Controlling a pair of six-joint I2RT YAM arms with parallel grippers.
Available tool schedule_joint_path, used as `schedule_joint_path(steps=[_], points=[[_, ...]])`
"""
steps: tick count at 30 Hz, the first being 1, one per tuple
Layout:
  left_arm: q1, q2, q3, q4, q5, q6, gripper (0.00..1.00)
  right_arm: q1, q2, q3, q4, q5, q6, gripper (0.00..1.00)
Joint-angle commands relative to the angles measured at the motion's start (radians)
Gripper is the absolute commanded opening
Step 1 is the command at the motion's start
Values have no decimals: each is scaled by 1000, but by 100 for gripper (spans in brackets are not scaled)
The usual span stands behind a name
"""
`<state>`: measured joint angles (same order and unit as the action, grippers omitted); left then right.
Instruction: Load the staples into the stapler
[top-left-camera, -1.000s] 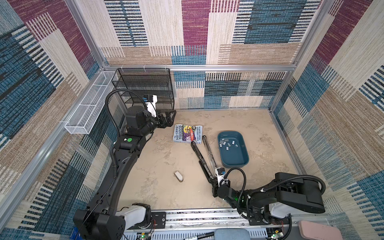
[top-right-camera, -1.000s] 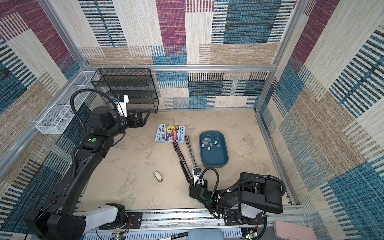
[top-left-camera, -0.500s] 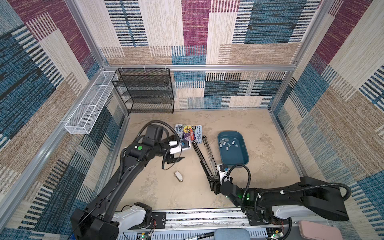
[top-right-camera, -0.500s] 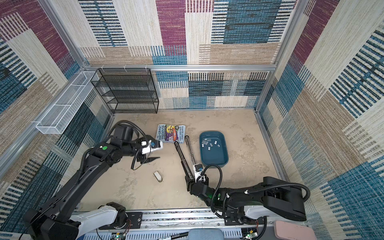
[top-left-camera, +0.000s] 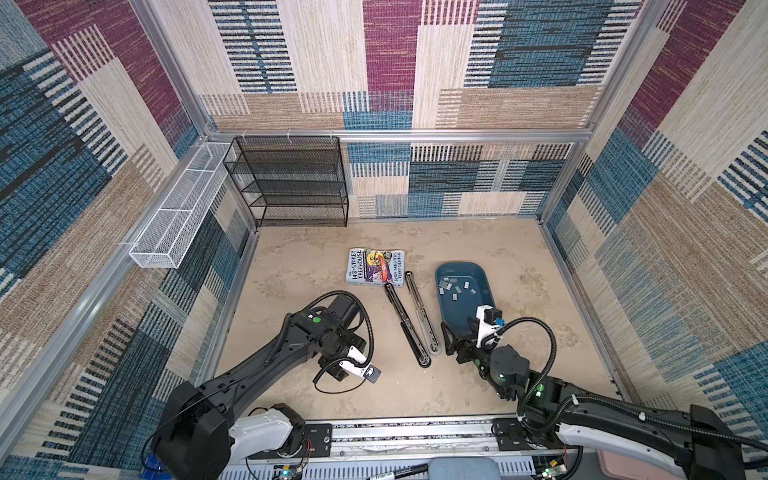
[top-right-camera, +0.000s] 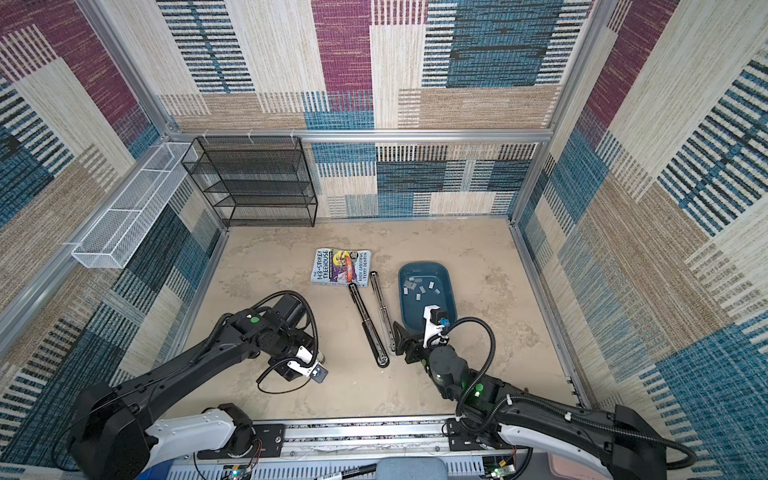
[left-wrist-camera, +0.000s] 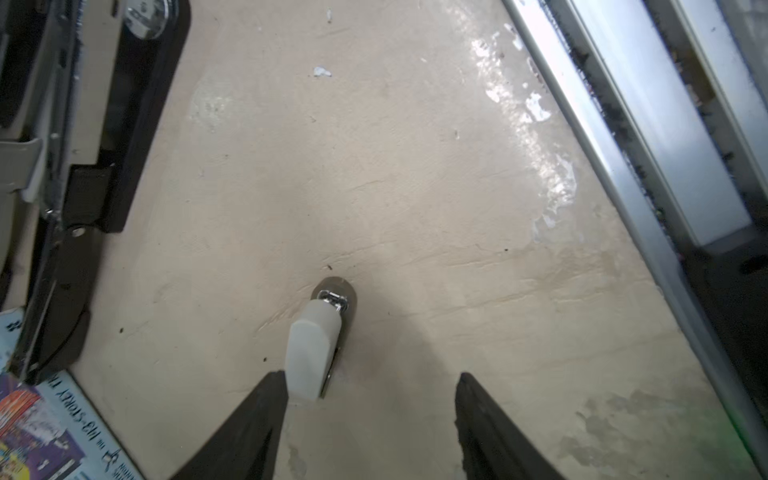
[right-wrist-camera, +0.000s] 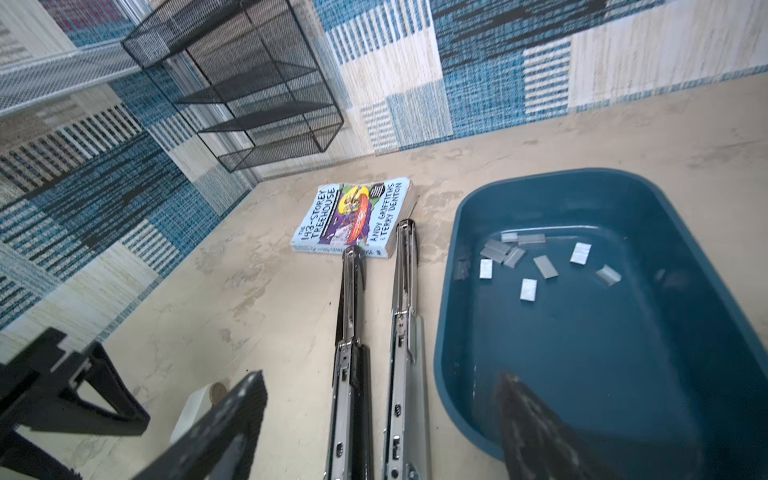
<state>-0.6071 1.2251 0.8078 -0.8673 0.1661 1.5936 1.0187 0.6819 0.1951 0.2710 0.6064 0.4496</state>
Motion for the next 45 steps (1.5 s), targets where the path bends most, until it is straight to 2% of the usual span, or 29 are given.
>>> schedule_joint_path(steps=[1, 4, 14, 26, 30, 33, 35, 37, 39, 42, 45], points=[[-5, 36, 2, 80, -15, 44, 68, -58, -33, -25, -12, -64, -30, 89], [-8, 82, 29, 90, -9, 46, 65, -100, -7, -39, 8, -123, -20, 89], [-22, 203, 23, 146, -43, 71, 63, -108, 129, -3, 63, -161, -31, 89], [-22, 273, 49, 145, -114, 103, 47, -108, 143, -2, 76, -198, -26, 88], [-22, 295, 56, 145, -129, 109, 37, -108, 133, -1, 73, -206, -25, 88], [-23, 298, 65, 145, -130, 107, 13, -108, 137, -1, 80, -217, -22, 88], [-22, 293, 67, 145, -126, 102, 10, -108, 146, -1, 92, -230, -17, 88], [-23, 282, 71, 145, -112, 93, 0, -108, 163, 1, 114, -254, -10, 87], [-22, 258, 80, 153, -86, 66, 0, -108, 180, 4, 135, -291, 1, 85], [-23, 192, 75, 255, -17, -14, 0, -108, 195, 4, 179, -369, 20, 83], [-35, 101, 79, 369, 84, -147, 0, -108, 203, 12, 208, -427, 39, 80]])
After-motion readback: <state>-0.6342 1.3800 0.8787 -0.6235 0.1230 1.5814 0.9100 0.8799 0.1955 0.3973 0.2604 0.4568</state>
